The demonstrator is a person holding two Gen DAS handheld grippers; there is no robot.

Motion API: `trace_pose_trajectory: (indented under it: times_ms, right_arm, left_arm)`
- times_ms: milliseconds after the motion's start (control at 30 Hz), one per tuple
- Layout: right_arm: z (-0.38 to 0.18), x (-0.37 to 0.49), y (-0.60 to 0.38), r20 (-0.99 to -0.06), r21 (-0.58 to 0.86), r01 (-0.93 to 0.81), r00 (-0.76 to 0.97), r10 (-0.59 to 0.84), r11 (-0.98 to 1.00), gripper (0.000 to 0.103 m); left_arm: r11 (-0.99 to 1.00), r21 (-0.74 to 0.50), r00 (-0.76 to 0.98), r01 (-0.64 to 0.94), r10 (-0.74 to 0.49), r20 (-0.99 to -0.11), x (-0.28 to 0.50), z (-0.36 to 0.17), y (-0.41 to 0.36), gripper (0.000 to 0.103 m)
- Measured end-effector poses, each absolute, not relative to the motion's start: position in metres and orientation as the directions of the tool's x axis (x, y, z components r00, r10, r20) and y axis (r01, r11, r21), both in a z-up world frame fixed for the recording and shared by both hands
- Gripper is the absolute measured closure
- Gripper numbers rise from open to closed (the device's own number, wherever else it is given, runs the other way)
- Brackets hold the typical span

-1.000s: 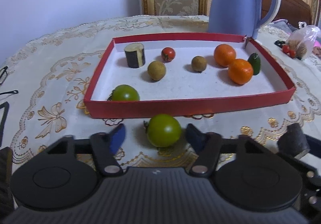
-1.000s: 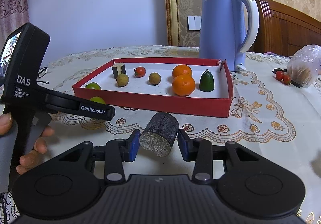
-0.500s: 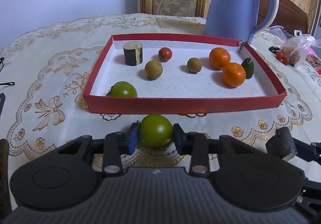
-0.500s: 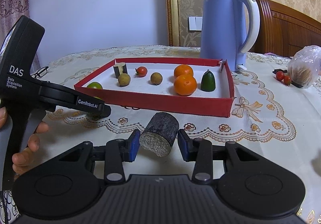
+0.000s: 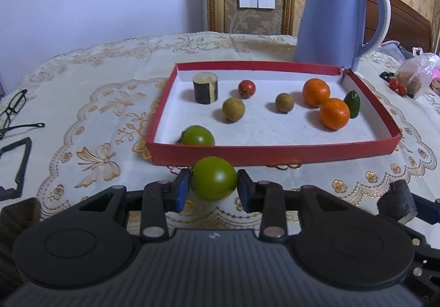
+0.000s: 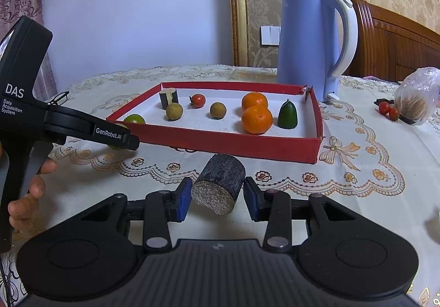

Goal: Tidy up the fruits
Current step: 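Carry the green tomato into the tray and open the left gripper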

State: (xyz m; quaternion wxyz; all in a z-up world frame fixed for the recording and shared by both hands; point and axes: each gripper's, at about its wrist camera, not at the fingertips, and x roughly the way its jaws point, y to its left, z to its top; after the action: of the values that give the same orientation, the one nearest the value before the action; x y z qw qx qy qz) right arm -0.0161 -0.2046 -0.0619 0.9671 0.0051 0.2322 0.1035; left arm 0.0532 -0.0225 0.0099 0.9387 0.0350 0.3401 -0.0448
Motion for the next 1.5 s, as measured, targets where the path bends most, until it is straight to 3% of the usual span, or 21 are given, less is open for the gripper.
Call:
trace_pose_trajectory:
  times_ms: [633, 1500]
  right_arm:
    - [-0.057, -0.023, -0.207, -0.430, 0.059, -0.201, 0.879, 0.206, 0.978, 0.063]
    - [-0.035, -0.011, -0.211, -0.387, 0.019, -0.197, 0.902, 0.189, 0.980, 0.063]
  left_arm:
    - [0.986, 0.148, 0.827, 0.076, 0.020, -0.562, 0.069, 0.037, -0.035, 0.069]
    - [0.960, 0.271, 0.839, 0.064, 0.096, -0.536, 0.169, 0.019, -0.083, 0.069]
